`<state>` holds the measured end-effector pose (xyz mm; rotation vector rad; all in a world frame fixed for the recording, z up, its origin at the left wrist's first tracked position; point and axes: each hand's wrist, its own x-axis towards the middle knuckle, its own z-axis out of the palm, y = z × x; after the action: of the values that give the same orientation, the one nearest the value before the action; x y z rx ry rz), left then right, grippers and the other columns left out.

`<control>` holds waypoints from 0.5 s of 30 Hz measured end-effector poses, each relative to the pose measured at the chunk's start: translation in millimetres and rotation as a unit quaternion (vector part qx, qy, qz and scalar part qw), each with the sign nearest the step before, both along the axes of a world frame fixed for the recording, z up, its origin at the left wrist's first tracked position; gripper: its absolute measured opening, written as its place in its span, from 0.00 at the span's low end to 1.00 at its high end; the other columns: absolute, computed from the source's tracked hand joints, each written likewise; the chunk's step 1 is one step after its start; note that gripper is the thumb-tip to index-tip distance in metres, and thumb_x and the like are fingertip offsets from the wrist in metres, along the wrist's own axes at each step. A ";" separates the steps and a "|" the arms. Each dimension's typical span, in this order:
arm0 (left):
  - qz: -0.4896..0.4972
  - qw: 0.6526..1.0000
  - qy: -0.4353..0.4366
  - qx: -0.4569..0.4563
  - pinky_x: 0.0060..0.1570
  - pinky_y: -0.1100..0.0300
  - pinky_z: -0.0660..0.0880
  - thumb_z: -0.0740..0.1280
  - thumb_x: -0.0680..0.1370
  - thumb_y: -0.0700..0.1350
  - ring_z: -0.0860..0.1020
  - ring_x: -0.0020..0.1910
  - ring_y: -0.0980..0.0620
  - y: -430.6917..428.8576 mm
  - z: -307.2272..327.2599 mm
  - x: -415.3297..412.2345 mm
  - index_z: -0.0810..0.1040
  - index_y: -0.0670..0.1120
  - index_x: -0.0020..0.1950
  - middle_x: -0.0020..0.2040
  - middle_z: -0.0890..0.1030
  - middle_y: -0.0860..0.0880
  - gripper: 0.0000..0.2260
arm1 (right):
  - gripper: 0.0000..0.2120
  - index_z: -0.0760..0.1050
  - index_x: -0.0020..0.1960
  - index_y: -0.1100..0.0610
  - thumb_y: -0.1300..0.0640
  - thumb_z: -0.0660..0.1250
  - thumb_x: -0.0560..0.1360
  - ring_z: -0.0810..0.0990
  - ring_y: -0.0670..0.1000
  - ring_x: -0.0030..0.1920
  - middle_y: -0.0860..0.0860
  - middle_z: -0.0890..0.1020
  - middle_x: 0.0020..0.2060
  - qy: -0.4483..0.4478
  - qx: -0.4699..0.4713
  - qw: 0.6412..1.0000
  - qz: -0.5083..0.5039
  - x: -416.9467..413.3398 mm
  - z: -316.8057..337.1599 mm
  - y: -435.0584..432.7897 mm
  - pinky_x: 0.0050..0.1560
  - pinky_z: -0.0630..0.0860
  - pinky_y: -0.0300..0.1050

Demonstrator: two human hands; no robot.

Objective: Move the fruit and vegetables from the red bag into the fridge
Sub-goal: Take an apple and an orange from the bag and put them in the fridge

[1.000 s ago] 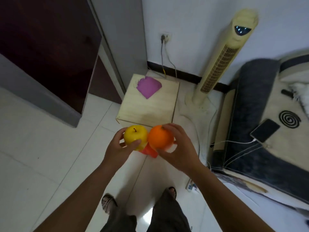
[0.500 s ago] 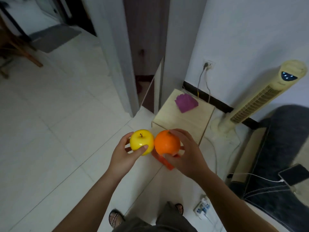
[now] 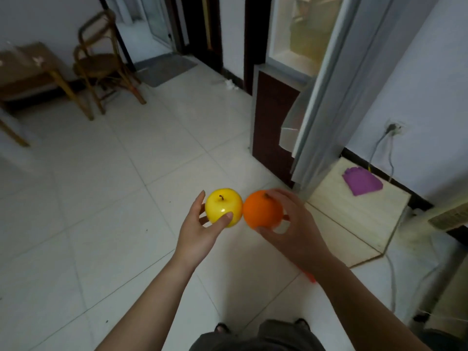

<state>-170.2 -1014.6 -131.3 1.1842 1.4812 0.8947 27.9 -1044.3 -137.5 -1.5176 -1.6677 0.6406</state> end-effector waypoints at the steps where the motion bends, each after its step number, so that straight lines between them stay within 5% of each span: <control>1: 0.012 1.000 -0.001 -0.002 0.38 0.73 0.68 0.73 0.71 0.50 0.74 0.54 0.55 3.0 1.1 -11.2 0.59 0.55 0.74 0.62 0.70 0.56 0.35 | 0.32 0.67 0.67 0.48 0.50 0.76 0.66 0.70 0.45 0.61 0.45 0.68 0.66 0.002 -0.001 1.000 0.010 -10.8 0.8 6.1 0.54 0.72 0.37; 7: 0.040 0.999 -0.003 0.001 0.39 0.71 0.70 0.75 0.69 0.49 0.76 0.55 0.55 28.8 -7.5 -51.9 0.70 0.54 0.63 0.60 0.75 0.54 0.25 | 0.32 0.67 0.66 0.47 0.47 0.74 0.64 0.70 0.43 0.60 0.42 0.68 0.64 -0.012 -0.016 0.998 0.054 -46.4 1.2 44.2 0.52 0.69 0.28; 15: 0.017 0.999 0.039 0.018 0.45 0.67 0.73 0.75 0.68 0.50 0.75 0.56 0.55 131.3 -13.9 -89.3 0.69 0.54 0.64 0.60 0.74 0.57 0.27 | 0.32 0.66 0.65 0.45 0.51 0.77 0.65 0.70 0.41 0.58 0.33 0.65 0.61 -0.009 -0.027 0.997 0.070 -71.2 -9.1 145.1 0.51 0.69 0.28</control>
<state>-259.5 -883.3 -145.2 1.2365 1.5572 0.9107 -43.3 -899.2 -146.5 -1.4563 -1.7950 0.7544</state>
